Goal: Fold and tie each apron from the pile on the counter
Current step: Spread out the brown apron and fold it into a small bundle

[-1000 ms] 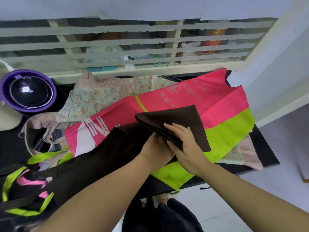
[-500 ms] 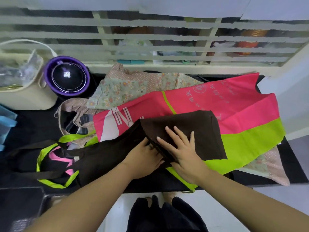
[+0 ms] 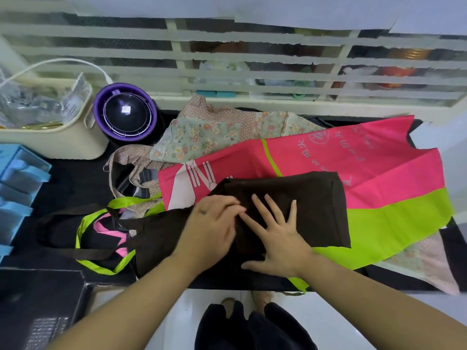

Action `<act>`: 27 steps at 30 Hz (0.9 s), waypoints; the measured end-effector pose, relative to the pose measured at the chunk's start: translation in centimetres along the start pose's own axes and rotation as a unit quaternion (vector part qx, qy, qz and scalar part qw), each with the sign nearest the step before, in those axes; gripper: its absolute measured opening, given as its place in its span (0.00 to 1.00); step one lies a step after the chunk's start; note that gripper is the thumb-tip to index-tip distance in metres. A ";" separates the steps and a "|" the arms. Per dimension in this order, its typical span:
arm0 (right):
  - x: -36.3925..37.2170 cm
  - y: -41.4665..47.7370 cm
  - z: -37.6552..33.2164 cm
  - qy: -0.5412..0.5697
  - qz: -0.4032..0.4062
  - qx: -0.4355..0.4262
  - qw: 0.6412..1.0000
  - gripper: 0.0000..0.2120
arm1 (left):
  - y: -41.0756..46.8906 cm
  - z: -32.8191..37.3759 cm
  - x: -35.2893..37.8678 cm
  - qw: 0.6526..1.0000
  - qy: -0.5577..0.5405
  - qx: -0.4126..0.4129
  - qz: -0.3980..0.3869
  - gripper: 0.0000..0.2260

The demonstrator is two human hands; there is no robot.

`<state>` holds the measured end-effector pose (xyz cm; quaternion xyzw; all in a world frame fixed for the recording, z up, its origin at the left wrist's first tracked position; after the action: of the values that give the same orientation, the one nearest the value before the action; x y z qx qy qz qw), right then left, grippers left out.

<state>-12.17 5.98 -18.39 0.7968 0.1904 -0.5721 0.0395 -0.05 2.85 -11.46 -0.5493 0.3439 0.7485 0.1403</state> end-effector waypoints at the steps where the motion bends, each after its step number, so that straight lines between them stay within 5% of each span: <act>1: -0.2 -0.1 -0.2 0.009 -0.005 -0.005 1.000 0.46 | 0.1 1.4 1.3 0.999 0.025 0.023 -0.027 0.17; 3: -1.4 -0.7 0.0 0.023 0.019 -0.013 0.999 0.40 | 0.0 2.3 4.2 0.991 0.091 0.027 -0.098 0.23; 6: -5.0 -2.7 4.1 0.053 0.162 0.084 0.982 0.29 | -0.4 1.4 6.9 0.978 0.144 0.022 -0.148 0.28; 10: -7.4 -5.6 11.2 0.118 0.284 0.266 0.913 0.28 | -0.3 1.3 7.8 0.975 0.163 0.025 -0.151 0.29; 15: -8.0 -6.4 14.9 0.355 0.323 0.357 0.801 0.28 | -0.2 1.2 8.2 0.975 0.167 0.011 -0.143 0.29; 19: -9.1 -5.0 13.7 0.493 0.212 0.310 0.785 0.05 | -0.2 1.4 8.6 0.977 0.164 0.000 -0.140 0.29; 27: -20.5 -2.3 9.8 0.583 0.185 0.178 0.771 0.07 | 3.8 3.0 5.7 0.989 0.084 -0.103 -0.060 0.28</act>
<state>-27.39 0.07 -2.45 0.9900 -0.0792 -0.0027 -0.1166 -6.53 1.09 -14.88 -0.6416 0.2421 0.7211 0.0985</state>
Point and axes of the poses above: each hand's wrist, its own y-axis towards the middle knuckle, its own x-axis out of the palm, z = x × y, the point moved 8 cm from there along y, towards the middle knuckle, and after that the axes turned 11 degrees about y, right-handed, at the moved point
